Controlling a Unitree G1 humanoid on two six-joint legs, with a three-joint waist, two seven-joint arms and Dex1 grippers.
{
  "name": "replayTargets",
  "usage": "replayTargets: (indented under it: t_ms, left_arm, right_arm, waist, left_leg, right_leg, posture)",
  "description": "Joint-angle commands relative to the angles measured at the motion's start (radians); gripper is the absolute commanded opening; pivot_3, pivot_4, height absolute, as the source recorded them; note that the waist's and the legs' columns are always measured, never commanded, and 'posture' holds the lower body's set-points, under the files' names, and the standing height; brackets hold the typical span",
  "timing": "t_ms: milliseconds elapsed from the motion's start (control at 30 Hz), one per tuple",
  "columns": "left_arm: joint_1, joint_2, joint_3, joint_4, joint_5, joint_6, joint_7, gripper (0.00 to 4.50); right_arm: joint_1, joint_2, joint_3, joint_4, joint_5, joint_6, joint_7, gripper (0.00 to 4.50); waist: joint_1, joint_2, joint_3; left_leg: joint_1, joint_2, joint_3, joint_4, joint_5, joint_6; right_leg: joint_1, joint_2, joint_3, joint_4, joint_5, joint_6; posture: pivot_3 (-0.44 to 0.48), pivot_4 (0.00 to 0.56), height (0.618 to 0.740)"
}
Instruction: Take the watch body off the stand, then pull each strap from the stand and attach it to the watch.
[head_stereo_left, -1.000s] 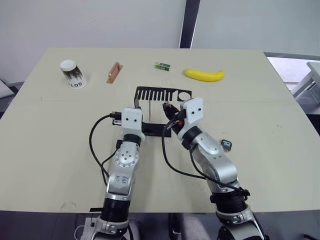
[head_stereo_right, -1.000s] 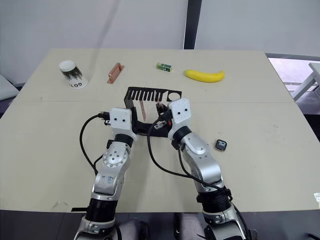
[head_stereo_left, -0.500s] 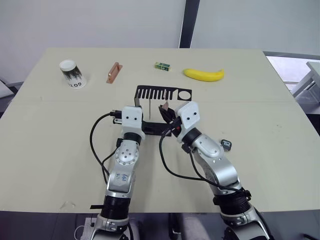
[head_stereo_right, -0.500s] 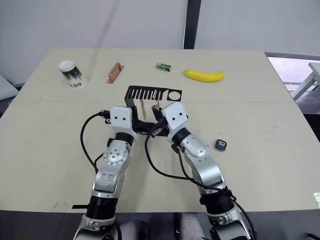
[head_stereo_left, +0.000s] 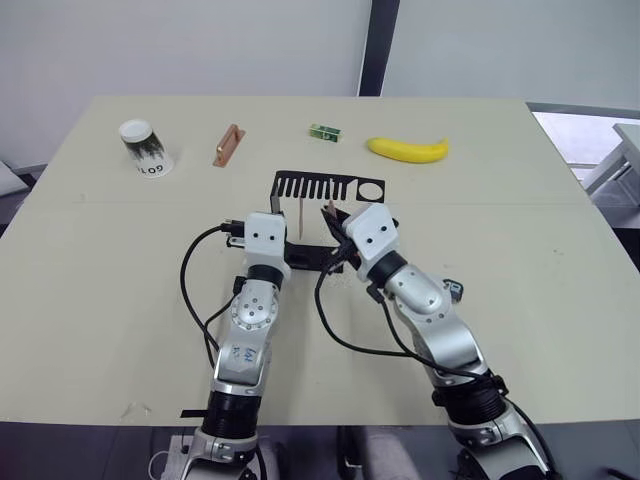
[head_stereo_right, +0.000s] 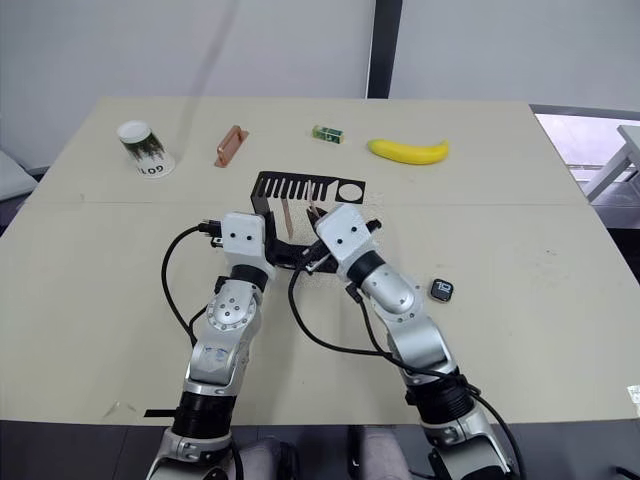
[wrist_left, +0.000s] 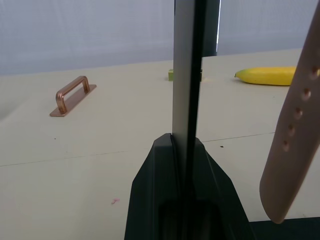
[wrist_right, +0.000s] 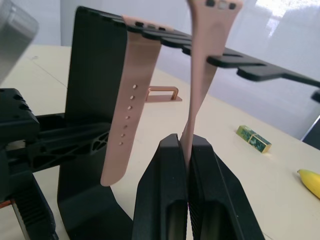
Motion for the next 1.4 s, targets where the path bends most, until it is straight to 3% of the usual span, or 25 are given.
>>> replayTargets:
  t_ms: [33,433,533,633,833,1100,1200,1300,1400]
  left_arm:
    - [-0.019,-0.008,-0.012,-0.014,0.003,-0.018,0.000,0.00]
    - [-0.007,-0.019,-0.014,-0.012,-0.038,-0.046,-0.034,0.00]
    - [0.010,-0.010,-0.020,-0.025,-0.032,-0.029,-0.041,0.92]
    - [0.041,0.017,-0.032,-0.062,-0.031,-0.011,-0.077,2.35]
    - [0.142,0.083,-0.050,-0.199,-0.063,0.060,-0.182,2.35]
    - [0.270,0.267,-0.013,-0.363,-0.214,0.104,-0.437,2.35]
    - [0.291,0.351,0.024,-0.387,-0.271,0.075,-0.529,3.19]
    - [0.284,0.430,0.082,-0.380,-0.357,0.059,-0.636,4.48]
    - [0.298,0.495,0.118,-0.396,-0.464,0.082,-0.747,4.48]
  right_arm:
    - [0.025,-0.010,0.000,-0.061,0.020,-0.053,0.037,0.05]
    - [0.162,-0.100,-0.054,-0.136,0.113,-0.116,0.140,0.05]
    - [0.180,-0.117,-0.077,-0.148,0.130,-0.114,0.146,0.00]
    - [0.184,-0.134,-0.096,-0.152,0.148,-0.113,0.158,0.00]
    - [0.181,-0.189,-0.136,-0.144,0.211,-0.106,0.219,0.00]
    - [0.203,-0.251,-0.185,-0.140,0.322,-0.072,0.316,0.00]
    - [0.220,-0.266,-0.198,-0.144,0.357,-0.064,0.342,0.00]
    - [0.237,-0.285,-0.208,-0.148,0.390,-0.050,0.370,0.00]
    - [0.254,-0.310,-0.232,-0.151,0.424,-0.036,0.399,0.00]
  waist:
    - [0.000,0.000,0.000]
    - [0.001,0.000,0.000]
    - [0.001,0.000,0.000]
    - [-0.001,0.000,0.000]
    - [0.000,0.000,0.000]
    - [0.000,0.000,0.000]
    - [0.000,0.000,0.000]
    - [-0.001,0.000,0.000]
    - [0.000,0.000,0.000]
  left_leg:
    - [0.000,0.000,0.000,0.000,0.000,0.000]
    - [0.000,0.000,0.000,0.000,0.000,0.000]
    - [0.000,0.000,0.000,0.000,0.000,0.000]
    - [0.001,0.000,0.000,0.000,0.000,0.000]
    - [0.001,0.000,0.000,0.000,0.000,0.000]
    - [0.001,0.000,0.000,0.000,0.000,0.000]
    - [0.001,0.000,0.000,0.000,0.000,0.000]
    - [0.001,0.000,0.000,0.000,0.000,0.000]
    - [0.001,0.000,0.000,0.000,0.000,0.000]
  right_leg:
    - [0.000,0.000,0.000,0.000,0.000,0.000]
    - [0.000,0.000,0.000,0.000,0.000,0.000]
    - [0.000,0.000,0.000,0.000,0.000,0.000]
    - [0.000,0.000,0.000,0.000,0.000,0.000]
    - [0.000,0.000,0.001,0.001,0.000,0.000]
    - [0.000,0.000,0.001,0.001,0.000,0.000]
    - [0.000,0.000,0.001,0.001,0.000,0.000]
    - [0.000,0.000,0.001,0.001,0.000,0.000]
    - [0.000,0.000,0.001,0.001,0.000,-0.001]
  posture:
    - [0.000,0.150,0.740]
    - [0.000,0.150,0.740]
    - [0.000,0.150,0.740]
    - [0.000,0.150,0.740]
    - [0.000,0.150,0.740]
    - [0.000,0.150,0.740]
    - [0.000,0.150,0.740]
    - [0.000,0.150,0.740]
    - [0.000,0.150,0.740]
